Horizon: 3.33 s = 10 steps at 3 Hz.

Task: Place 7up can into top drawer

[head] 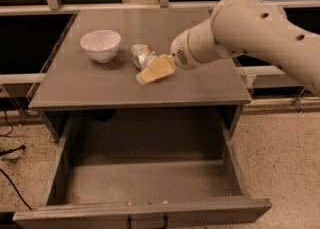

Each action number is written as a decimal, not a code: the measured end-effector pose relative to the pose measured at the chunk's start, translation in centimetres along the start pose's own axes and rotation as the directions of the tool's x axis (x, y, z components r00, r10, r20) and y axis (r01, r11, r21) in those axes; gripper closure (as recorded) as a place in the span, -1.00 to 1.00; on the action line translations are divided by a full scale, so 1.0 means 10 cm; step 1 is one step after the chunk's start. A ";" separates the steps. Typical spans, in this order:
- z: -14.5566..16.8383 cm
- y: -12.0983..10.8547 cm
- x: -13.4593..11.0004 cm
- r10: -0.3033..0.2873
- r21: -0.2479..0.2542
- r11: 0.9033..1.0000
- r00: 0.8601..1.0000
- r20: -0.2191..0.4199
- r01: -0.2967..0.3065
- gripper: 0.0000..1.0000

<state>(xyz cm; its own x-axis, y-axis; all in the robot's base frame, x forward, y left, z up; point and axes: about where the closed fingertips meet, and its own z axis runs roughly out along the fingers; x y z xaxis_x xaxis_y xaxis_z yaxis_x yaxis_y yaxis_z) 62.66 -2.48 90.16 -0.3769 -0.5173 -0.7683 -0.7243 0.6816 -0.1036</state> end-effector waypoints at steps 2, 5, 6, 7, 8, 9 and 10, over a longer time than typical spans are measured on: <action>0.05 -0.03 0.00 0.000 0.043 0.999 1.000 0.032 -0.002 -1.00; 0.44 -0.12 0.02 0.023 0.095 0.995 0.998 0.053 -0.028 -1.00; 0.57 -0.14 -0.03 0.039 0.093 0.995 0.997 0.064 -0.045 -1.00; 0.69 -0.14 -0.08 0.049 0.085 0.995 0.996 0.073 -0.055 -1.00; 0.80 -0.14 -0.10 0.058 0.075 0.995 0.995 0.078 -0.064 -1.00; 0.87 -0.13 -0.11 0.060 0.061 0.996 0.995 0.077 -0.065 -0.69; 0.87 -0.13 -0.11 0.060 0.061 0.996 0.995 0.077 -0.065 -0.22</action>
Offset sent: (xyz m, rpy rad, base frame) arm 0.0061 -0.0075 -0.0189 -0.0090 -0.0569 -0.0794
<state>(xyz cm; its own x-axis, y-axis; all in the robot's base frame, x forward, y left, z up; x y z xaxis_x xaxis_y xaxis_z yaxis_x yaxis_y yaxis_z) 69.02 1.67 85.63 -0.3741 -0.4338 -0.8197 -0.6620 0.7439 -0.0915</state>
